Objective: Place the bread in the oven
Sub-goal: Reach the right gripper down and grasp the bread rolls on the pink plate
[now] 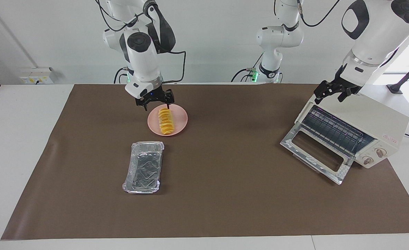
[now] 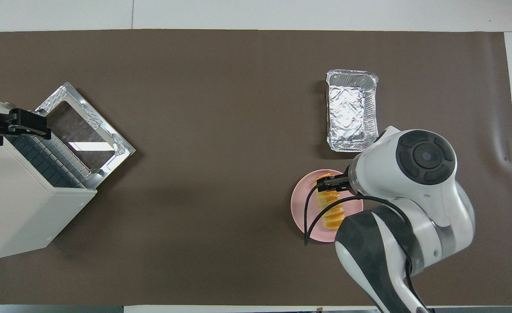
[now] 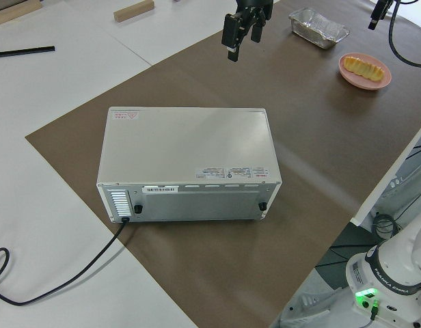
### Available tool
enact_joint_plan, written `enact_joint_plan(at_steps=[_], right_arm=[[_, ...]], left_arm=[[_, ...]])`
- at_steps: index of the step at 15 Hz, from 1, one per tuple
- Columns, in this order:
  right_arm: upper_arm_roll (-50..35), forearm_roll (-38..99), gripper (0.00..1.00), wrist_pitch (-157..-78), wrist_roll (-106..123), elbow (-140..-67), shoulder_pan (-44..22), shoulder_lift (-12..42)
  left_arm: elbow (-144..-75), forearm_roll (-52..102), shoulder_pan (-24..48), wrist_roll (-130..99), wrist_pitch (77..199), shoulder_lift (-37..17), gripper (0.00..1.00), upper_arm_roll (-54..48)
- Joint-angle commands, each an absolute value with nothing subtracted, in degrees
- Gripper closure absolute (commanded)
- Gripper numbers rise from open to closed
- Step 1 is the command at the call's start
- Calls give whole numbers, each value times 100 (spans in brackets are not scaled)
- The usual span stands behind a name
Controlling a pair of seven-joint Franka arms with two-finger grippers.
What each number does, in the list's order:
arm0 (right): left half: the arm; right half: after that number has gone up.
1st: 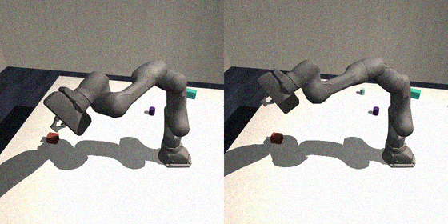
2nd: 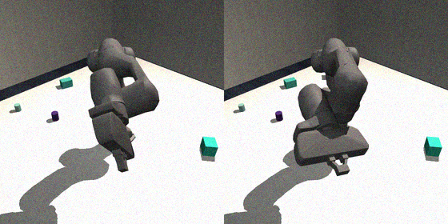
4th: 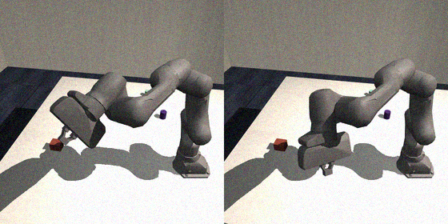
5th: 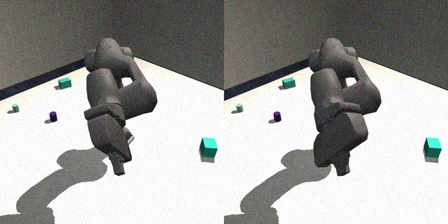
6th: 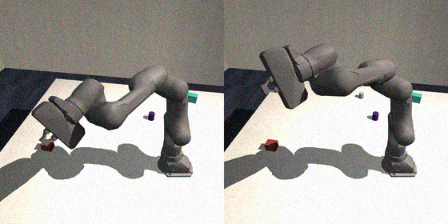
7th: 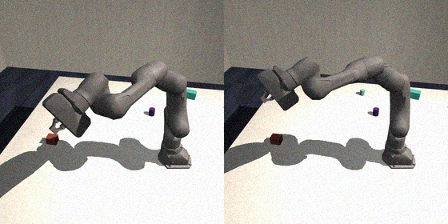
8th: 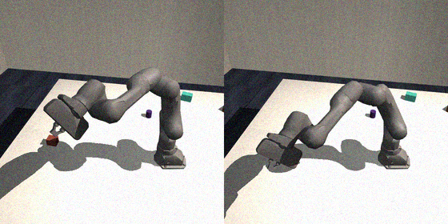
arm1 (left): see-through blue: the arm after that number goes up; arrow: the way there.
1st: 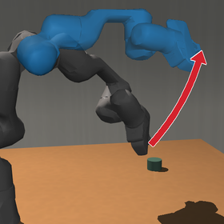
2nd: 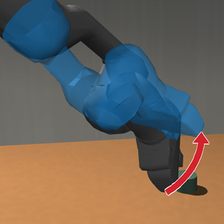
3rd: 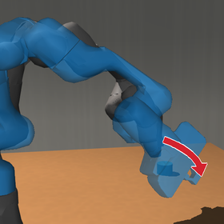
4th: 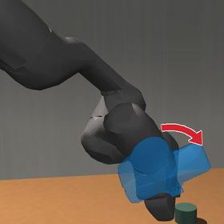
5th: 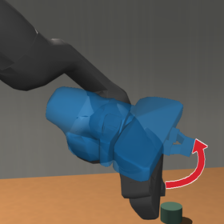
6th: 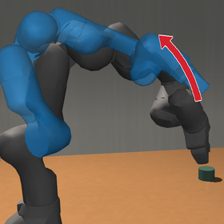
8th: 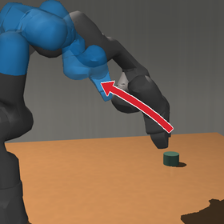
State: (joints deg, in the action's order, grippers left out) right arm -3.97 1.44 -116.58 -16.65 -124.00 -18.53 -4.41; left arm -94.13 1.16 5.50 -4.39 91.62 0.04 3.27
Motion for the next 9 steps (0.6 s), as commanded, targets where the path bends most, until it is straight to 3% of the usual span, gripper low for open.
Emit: enact_joint_plan(at_steps=[1,4,9], right_arm=[[-369,229,0,-12670,-1723,-13102,-1960,-352],[-369,229,0,-13419,-1714,-13481,-2109,-185],[-360,229,0,-13965,-1494,-13720,-2101,131]], left_arm=[[-9492,150,545,-413,9158,97,0,343],[-9492,150,545,-413,9167,97,0,334],[-9492,149,545,-413,9167,97,0,334]])
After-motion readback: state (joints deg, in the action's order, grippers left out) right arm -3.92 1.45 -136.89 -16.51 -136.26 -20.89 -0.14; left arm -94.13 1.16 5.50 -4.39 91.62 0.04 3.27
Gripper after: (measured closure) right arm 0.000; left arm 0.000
